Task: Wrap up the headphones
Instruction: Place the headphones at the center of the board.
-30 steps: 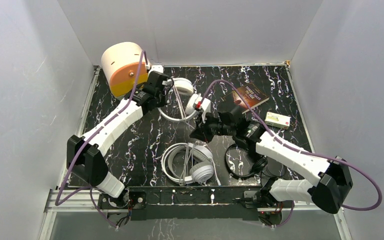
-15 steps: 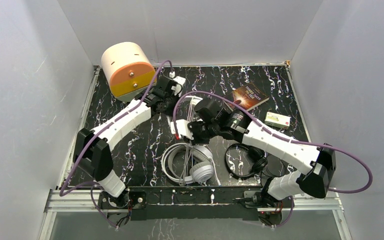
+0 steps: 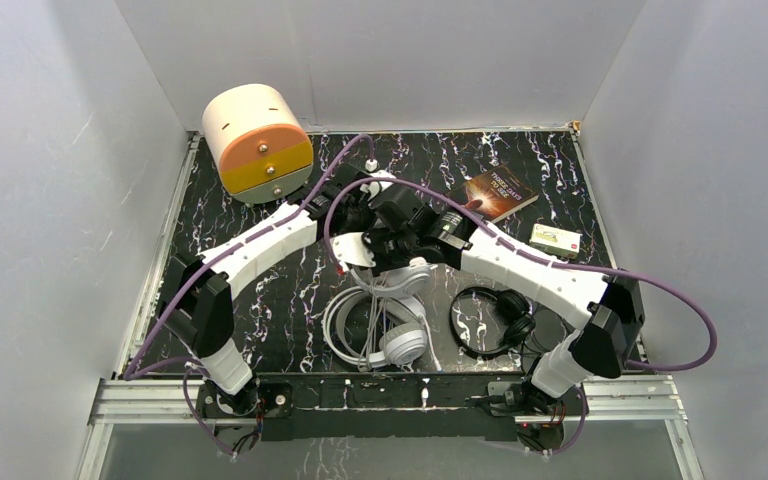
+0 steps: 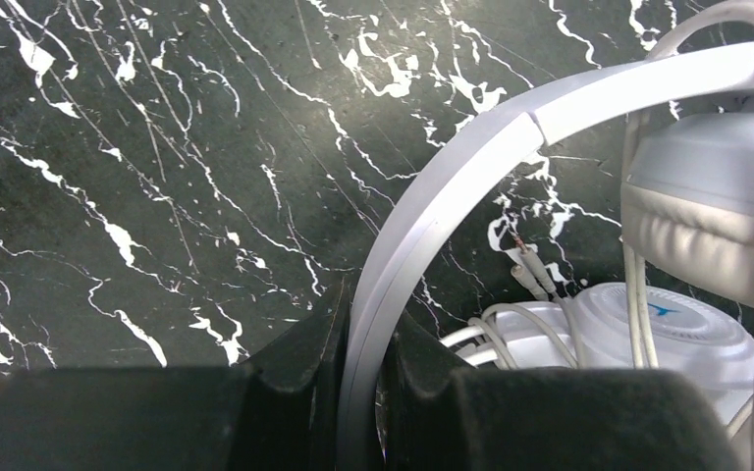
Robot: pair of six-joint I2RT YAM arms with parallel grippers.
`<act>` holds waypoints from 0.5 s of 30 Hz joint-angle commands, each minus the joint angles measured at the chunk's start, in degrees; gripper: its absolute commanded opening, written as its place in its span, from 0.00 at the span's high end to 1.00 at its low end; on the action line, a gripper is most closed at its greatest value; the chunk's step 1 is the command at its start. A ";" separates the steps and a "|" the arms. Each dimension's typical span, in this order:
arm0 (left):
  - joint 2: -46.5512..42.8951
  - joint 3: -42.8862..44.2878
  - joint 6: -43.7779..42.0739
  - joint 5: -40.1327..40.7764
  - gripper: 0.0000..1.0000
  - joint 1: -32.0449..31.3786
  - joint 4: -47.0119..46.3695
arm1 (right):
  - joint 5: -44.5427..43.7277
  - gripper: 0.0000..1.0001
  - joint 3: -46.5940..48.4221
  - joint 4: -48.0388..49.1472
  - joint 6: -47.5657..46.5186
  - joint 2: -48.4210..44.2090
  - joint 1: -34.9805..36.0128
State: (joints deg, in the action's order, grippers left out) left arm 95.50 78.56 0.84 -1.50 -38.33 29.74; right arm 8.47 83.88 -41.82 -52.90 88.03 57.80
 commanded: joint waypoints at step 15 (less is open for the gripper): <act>5.28 2.24 -3.52 -3.05 1.00 2.57 -3.91 | 1.68 0.96 -11.72 20.53 -7.61 3.95 -9.59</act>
State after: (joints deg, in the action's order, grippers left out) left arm 99.98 77.52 -2.17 -0.67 -37.45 24.34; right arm 11.09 70.39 -26.02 -57.93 89.21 49.87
